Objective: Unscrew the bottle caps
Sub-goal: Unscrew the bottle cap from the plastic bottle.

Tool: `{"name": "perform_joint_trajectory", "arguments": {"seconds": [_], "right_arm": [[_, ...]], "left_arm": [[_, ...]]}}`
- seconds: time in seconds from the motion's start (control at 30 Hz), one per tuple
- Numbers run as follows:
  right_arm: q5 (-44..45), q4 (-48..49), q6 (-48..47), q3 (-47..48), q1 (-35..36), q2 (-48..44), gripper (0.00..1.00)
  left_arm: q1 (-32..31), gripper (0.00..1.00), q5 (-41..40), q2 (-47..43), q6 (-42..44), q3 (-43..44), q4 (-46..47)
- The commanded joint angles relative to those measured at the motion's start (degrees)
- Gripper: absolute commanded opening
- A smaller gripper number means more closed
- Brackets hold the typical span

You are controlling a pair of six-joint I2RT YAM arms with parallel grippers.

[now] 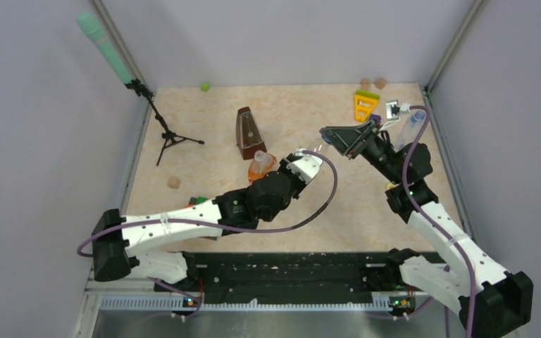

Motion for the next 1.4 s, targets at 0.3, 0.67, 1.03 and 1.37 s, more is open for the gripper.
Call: {"name": "perform_joint_trajectory", "arguments": {"seconds": [0.3, 0.67, 1.03, 1.37], "right_arm": [[-5.18, 3.83, -4.21, 0.21, -0.15, -0.59, 0.00], [-29.27, 28.87, 0.41, -0.29, -3.01, -1.47, 0.00], [-44.35, 58.64, 14.14, 3.73, -4.62, 1.61, 0.00], [-46.22, 70.68, 22.49, 7.49, -4.75, 7.01, 0.00]], "left_arm": [[14.47, 0.00, 43.23, -4.02, -12.02, 0.21, 0.98], [34.46, 0.00, 101.33, -1.93, -41.55, -3.48, 32.79], [34.93, 0.00, 113.16, 3.78, -62.83, -3.87, 55.99], [33.81, 0.00, 118.02, 7.62, -67.26, -3.71, 60.24]]}}
